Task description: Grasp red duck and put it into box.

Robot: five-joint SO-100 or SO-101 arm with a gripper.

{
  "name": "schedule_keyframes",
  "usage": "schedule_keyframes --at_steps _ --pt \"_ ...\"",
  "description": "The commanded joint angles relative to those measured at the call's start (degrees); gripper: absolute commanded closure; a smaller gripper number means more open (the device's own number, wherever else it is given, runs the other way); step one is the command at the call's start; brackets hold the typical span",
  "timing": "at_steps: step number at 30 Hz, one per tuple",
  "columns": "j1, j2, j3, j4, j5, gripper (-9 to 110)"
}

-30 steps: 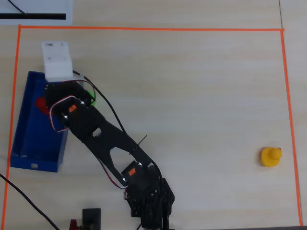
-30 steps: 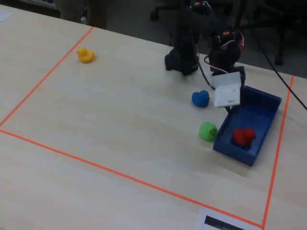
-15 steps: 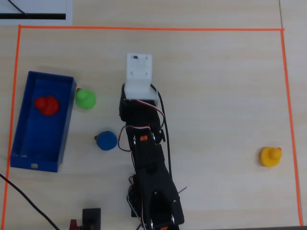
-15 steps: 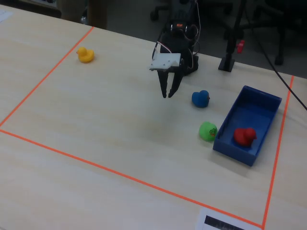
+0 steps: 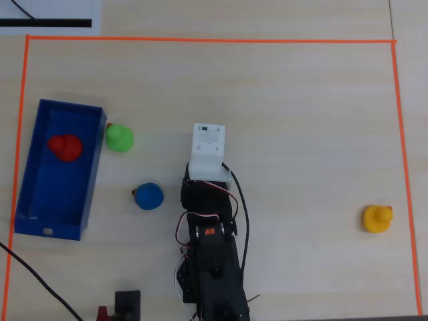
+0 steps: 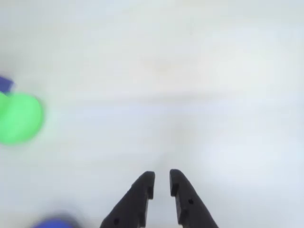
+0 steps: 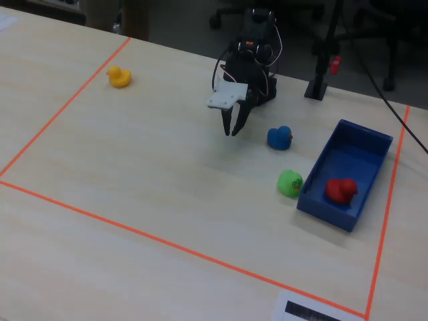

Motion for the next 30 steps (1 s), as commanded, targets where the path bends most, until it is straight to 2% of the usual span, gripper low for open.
schedule_keyframes --at_steps 1,8,16,30 --pt "-1.2 4.7 -0.4 9.3 0.3 101" --pt "-1.5 4.7 -0.4 28.7 -0.6 101" --pt "0.0 4.7 -0.4 28.7 1.2 97" --pt "0.0 4.7 -0.4 28.7 1.2 97"
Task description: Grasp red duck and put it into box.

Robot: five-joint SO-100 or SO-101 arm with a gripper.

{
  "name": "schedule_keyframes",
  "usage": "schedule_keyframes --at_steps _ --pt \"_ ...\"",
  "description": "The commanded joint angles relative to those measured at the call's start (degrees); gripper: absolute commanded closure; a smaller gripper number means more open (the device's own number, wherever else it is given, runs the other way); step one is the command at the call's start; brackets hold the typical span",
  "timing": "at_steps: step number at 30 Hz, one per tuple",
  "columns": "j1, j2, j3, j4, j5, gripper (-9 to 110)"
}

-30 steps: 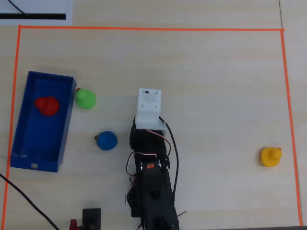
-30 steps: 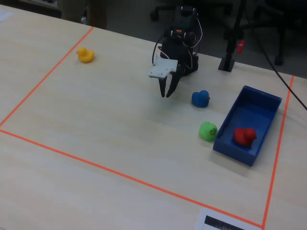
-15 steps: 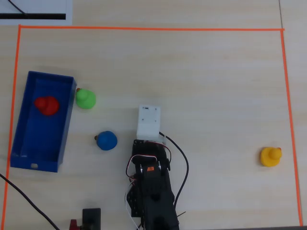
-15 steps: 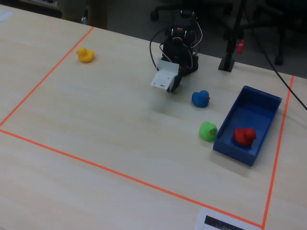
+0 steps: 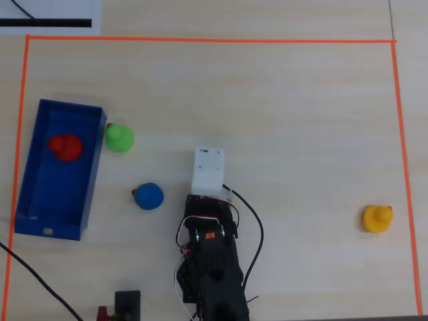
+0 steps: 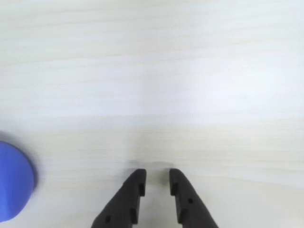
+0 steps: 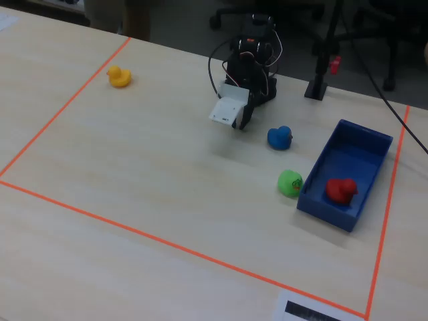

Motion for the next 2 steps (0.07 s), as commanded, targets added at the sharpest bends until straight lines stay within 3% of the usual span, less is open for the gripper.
schedule_keyframes --at_steps 1,2 --pt "0.4 -0.2 -0.3 1.1 0.7 97" --pt "0.4 -0.2 -0.3 1.1 0.7 97"
